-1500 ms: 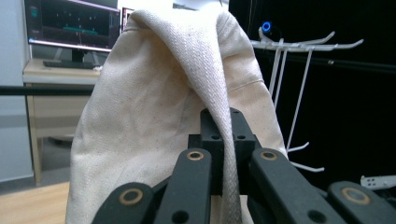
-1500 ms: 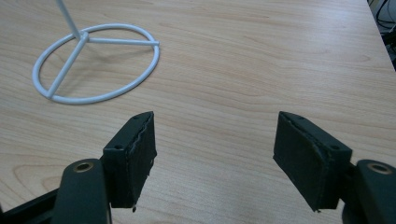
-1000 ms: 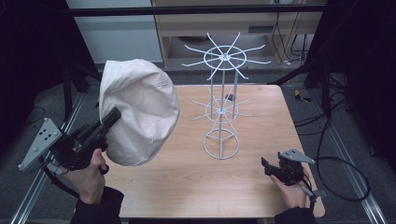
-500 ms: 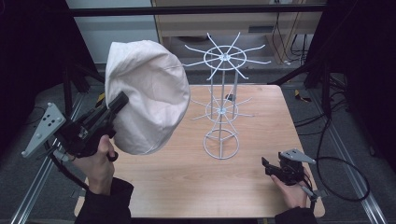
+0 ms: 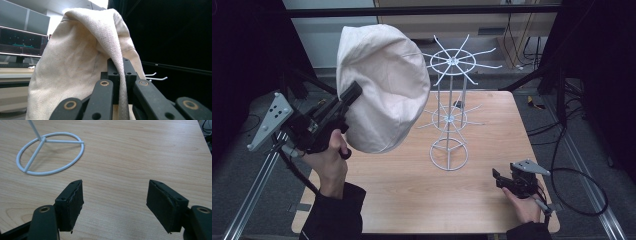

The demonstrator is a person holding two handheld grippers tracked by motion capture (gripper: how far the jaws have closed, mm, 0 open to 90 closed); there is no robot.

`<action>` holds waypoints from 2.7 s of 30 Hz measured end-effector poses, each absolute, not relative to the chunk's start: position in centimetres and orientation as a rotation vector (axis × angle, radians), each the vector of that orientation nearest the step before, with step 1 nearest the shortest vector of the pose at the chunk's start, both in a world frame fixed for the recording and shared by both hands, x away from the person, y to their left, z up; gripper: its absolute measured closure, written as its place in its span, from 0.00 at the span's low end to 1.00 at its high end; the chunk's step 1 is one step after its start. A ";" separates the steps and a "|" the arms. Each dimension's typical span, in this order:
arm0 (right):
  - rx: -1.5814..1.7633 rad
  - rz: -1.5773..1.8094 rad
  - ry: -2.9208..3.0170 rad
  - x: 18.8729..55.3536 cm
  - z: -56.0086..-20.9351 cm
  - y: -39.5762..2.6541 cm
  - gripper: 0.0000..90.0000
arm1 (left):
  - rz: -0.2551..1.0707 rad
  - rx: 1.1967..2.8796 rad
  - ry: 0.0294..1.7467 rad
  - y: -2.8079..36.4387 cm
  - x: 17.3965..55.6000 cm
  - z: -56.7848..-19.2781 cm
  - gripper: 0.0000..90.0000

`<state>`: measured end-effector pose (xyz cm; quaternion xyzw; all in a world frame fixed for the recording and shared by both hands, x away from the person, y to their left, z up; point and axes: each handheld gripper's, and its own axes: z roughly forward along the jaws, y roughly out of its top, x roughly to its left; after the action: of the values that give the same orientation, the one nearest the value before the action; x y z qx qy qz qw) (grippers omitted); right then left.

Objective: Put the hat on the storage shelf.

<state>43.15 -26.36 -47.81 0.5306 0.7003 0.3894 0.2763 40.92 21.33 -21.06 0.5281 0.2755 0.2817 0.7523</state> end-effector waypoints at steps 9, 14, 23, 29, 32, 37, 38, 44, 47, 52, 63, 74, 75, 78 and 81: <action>1.432 1.052 1.880 43.1 -47.8 -26.4 0.33 | 0.589 1.170 0.614 19.9 42.8 -21.3 0.98; 1.431 1.051 1.880 43.1 -47.8 -26.4 0.33 | 0.563 1.178 0.633 19.5 43.9 -21.7 0.98; 1.431 1.053 1.881 43.1 -47.8 -26.4 0.33 | 0.506 1.193 0.670 20.2 45.2 -23.0 0.98; 1.433 1.046 1.883 43.1 -47.9 -26.4 0.33 | 0.492 1.209 0.683 20.7 45.6 -23.8 0.98; 1.433 1.045 1.882 43.1 -47.9 -26.5 0.33 | 0.485 1.220 0.687 20.9 45.7 -24.2 0.98; 1.433 1.044 1.884 43.1 -47.9 -26.4 0.33 | 0.478 1.255 0.693 21.1 45.8 -25.0 0.98; 1.433 1.043 1.884 43.1 -47.9 -26.4 0.33 | 0.476 1.261 0.696 21.1 45.8 -25.2 0.98; 1.438 1.047 1.885 43.1 -47.9 -26.4 0.33 | 0.475 1.305 0.710 21.1 46.1 -26.3 0.98; 1.439 1.046 1.884 43.1 -47.9 -26.4 0.33 | 0.482 1.332 0.718 21.0 46.3 -26.7 0.98; 1.432 1.040 1.887 43.1 -47.9 -26.4 0.33 | 0.490 1.367 0.733 20.8 46.7 -27.4 0.98; 1.432 1.041 1.889 43.2 -47.9 -26.4 0.33 | 0.502 1.442 0.778 20.2 47.7 -28.8 0.97; 1.431 1.045 1.888 43.1 -48.0 -26.3 0.33 | 0.493 1.500 0.806 19.4 48.4 -29.9 0.97; 1.430 1.044 1.888 43.1 -48.0 -26.3 0.33 | 0.492 1.503 0.808 19.3 48.5 -30.0 0.97; 1.429 1.044 1.889 43.1 -48.0 -26.3 0.33 | 0.482 1.510 0.813 19.1 48.6 -30.4 0.97; 1.428 1.044 1.889 43.1 -48.0 -26.3 0.33 | 0.477 1.518 0.819 18.9 48.8 -30.7 0.97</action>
<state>43.14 -26.30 -47.99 0.5309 0.7021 0.3880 0.2732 48.80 18.88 -30.68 0.6617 0.3571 0.2077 0.6257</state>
